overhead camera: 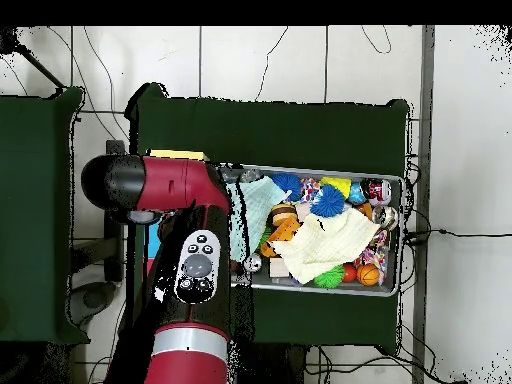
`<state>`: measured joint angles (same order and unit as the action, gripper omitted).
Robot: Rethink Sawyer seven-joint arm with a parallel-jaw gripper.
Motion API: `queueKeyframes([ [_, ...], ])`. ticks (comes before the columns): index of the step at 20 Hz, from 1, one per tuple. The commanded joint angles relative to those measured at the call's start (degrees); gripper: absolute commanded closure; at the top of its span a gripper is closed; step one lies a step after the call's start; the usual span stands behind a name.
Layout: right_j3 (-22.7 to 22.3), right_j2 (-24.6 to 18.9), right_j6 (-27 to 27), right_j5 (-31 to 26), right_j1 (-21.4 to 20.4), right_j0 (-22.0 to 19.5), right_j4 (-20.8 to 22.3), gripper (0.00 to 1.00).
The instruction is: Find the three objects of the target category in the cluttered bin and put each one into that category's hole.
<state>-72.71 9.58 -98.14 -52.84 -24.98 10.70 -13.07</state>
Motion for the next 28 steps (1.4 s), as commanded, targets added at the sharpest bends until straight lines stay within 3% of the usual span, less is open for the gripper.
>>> queueKeyframes([
  [1, 5.68, -2.25, -2.93, 6.38, 1.49, -3.86, 4.15, 1.0],
  [12, 4.83, -0.79, -4.19, 3.95, 0.2, -2.35, 5.04, 1.0],
  [24, 8.02, -0.62, -4.66, -2.82, 0.14, -2.26, 7.12, 1.0],
  [28, 8.72, -1.27, -4.5, -2.54, 0.25, -2.79, 7.47, 1.0],
])
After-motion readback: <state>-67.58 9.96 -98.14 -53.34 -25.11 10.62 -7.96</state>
